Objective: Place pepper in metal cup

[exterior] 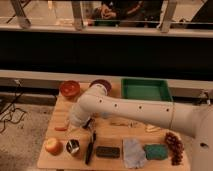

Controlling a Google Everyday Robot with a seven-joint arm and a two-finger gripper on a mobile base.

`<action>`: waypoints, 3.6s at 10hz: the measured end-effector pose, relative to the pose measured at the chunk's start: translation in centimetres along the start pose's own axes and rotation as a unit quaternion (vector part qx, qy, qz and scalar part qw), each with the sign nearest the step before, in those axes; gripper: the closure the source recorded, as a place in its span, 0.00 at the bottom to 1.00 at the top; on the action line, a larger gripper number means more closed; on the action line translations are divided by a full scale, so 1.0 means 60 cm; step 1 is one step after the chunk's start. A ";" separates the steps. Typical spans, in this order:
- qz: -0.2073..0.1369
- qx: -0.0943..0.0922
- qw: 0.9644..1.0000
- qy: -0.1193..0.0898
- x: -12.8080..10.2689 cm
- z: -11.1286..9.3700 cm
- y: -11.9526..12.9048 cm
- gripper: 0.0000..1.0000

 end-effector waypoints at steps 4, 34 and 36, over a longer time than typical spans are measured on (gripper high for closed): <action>0.009 -0.011 1.000 0.004 0.009 0.005 0.025 0.96; -0.040 -0.083 0.996 -0.020 -0.098 0.096 0.124 0.96; -0.050 -0.073 0.996 -0.011 -0.106 0.078 0.108 0.96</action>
